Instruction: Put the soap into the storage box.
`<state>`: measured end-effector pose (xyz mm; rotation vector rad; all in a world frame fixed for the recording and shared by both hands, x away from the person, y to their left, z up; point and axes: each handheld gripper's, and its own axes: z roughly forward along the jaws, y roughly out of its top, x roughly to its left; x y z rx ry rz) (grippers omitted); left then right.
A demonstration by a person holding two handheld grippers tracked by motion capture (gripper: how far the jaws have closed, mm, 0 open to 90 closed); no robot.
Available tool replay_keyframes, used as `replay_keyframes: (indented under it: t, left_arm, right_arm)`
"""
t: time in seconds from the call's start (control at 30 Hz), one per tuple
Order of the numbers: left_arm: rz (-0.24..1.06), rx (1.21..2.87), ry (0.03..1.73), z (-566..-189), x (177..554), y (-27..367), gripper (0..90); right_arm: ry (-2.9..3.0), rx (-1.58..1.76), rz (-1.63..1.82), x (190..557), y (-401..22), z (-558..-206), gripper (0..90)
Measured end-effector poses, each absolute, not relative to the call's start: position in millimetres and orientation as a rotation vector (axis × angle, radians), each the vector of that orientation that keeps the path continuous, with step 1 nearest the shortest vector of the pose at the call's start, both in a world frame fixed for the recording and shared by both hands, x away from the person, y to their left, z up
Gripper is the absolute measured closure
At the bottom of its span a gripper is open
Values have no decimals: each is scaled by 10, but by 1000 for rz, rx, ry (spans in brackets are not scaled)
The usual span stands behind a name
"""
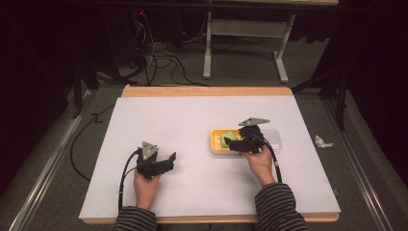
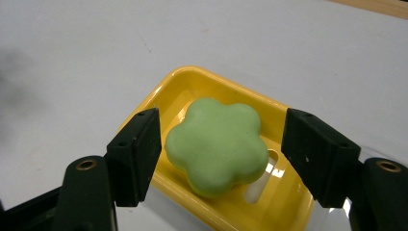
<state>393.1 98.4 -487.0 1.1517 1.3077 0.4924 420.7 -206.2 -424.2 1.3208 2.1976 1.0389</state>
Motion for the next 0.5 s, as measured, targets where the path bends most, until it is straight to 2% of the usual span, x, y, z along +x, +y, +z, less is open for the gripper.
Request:
replay_keyframes:
  t: [0.5]
  left_arm:
    - [494,1153,1309,-4871,3932,982,197]
  right_arm:
    - [2183,1310,1047,4096,-2154,-4190,311]
